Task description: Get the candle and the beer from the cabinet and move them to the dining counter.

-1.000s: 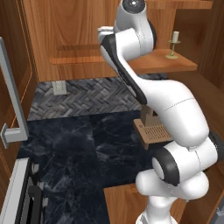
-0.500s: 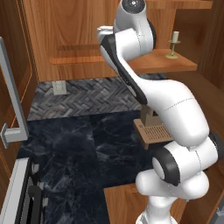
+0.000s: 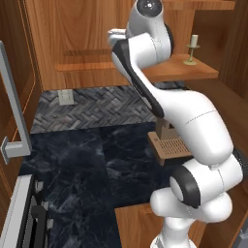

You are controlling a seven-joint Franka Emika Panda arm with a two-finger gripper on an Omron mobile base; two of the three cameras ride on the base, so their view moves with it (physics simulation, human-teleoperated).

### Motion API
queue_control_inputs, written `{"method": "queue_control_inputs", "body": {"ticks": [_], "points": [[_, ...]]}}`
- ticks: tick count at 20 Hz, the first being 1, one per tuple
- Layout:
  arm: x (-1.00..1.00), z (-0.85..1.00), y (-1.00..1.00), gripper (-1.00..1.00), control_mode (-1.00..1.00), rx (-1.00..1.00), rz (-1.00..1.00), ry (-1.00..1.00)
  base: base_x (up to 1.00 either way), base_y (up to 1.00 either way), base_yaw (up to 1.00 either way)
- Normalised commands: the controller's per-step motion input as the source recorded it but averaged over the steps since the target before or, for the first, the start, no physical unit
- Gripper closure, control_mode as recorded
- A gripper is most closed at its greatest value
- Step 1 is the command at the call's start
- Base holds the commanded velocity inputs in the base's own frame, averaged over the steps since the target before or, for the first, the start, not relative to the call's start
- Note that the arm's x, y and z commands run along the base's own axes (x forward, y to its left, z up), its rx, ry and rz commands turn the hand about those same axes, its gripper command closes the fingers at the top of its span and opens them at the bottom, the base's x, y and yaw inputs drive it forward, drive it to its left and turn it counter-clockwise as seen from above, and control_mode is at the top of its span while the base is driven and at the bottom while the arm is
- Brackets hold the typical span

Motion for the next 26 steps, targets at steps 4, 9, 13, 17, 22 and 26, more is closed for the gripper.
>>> {"method": "queue_control_inputs", "body": {"ticks": [4, 9, 13, 17, 22, 26], "points": [[-0.31, -0.07, 0.13, 1.00, -1.00, 0.10, 0.00, -0.09, 0.00, 0.00, 0.00], [-0.56, -0.04, 0.25, 1.00, -1.00, 0.06, 0.00, -0.13, 0.00, 0.00, 0.00], [-0.67, 0.00, 0.23, 1.00, -1.00, 0.02, 0.00, -0.12, 0.00, 0.00, 0.00], [-0.64, 0.00, 0.25, 1.00, -1.00, 0.04, -0.01, -0.09, 0.00, 0.00, 0.00], [-0.65, 0.02, 0.21, 1.00, -1.00, 0.07, 0.00, -0.05, 0.00, 0.00, 0.00], [-0.65, 0.00, 0.23, 1.00, -1.00, 0.07, 0.00, -0.05, 0.00, 0.00, 0.00]]}}
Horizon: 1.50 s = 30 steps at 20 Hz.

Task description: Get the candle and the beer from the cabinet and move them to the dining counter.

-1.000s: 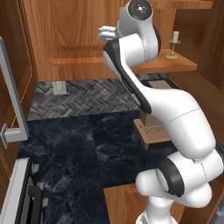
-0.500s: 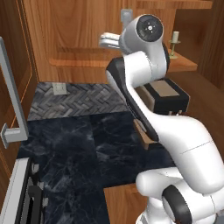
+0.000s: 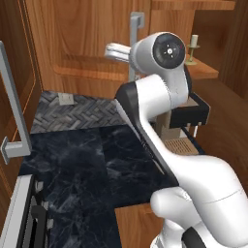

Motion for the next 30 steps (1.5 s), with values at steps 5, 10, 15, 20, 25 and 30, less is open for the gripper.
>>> {"method": "queue_control_inputs", "body": {"ticks": [5, 10, 15, 20, 25, 30], "points": [[-0.56, 0.03, 0.37, 1.00, -1.00, 0.03, 0.00, 0.00, 0.00, 0.00, 0.00], [-0.48, 0.04, 0.46, 1.00, -1.00, 0.02, 0.00, 0.00, 0.00, 0.00, 0.00], [-0.35, 0.02, 0.44, 1.00, -1.00, 0.04, 0.00, 0.00, 0.00, 0.00, 0.00], [-0.30, 0.00, 0.43, 1.00, -1.00, 0.05, 0.00, 0.00, 0.00, 0.00, 0.00], [0.01, -0.20, 0.06, -1.00, -1.00, 0.13, 0.00, 0.00, 0.00, 0.00, 0.00], [-0.38, -0.14, -0.21, -1.00, -1.00, 0.17, 0.00, 0.00, 0.00, 0.00, 0.00]]}}
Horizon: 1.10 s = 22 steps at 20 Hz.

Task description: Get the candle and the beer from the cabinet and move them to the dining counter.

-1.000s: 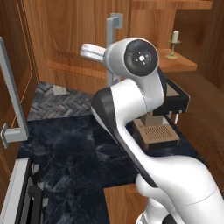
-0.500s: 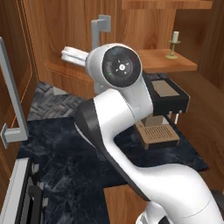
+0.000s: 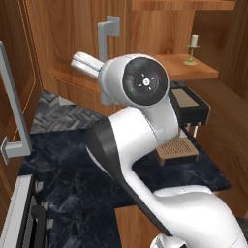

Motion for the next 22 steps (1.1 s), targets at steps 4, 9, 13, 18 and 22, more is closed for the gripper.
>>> {"method": "queue_control_inputs", "body": {"ticks": [4, 9, 13, 18, 22], "points": [[-0.44, -0.16, -0.42, -1.00, -1.00, 0.21, 0.02, 0.00, 0.00, 0.00, 0.00], [-0.38, -0.01, -0.49, -1.00, -1.00, 0.26, 0.03, -0.03, 0.00, 0.00, 0.00], [-0.04, 0.00, -0.62, -1.00, -1.00, 0.30, 0.02, 0.01, 0.00, 0.00, 0.00], [0.16, 0.00, -0.61, -1.00, -1.00, 0.26, 0.03, 0.19, 0.00, 0.00, 0.00], [0.39, 0.00, -0.41, -1.00, -1.00, 0.22, 0.02, 0.25, 0.00, 0.00, 0.00]]}}
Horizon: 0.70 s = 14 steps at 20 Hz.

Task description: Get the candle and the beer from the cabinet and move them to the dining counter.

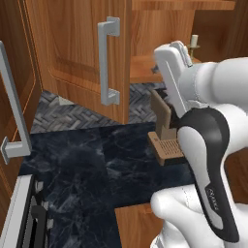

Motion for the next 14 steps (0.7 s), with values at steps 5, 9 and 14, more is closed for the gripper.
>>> {"method": "queue_control_inputs", "body": {"ticks": [5, 9, 14], "points": [[0.45, 0.00, -0.22, -1.00, -1.00, 0.23, 0.06, 0.30, 0.00, 0.00, 0.00], [0.53, -0.06, 0.16, -1.00, -1.00, 0.15, 0.08, 0.27, 0.00, 0.00, 0.00], [0.32, -0.04, 0.44, -1.00, -1.00, 0.08, 0.13, 0.08, 0.00, 0.00, 0.00]]}}
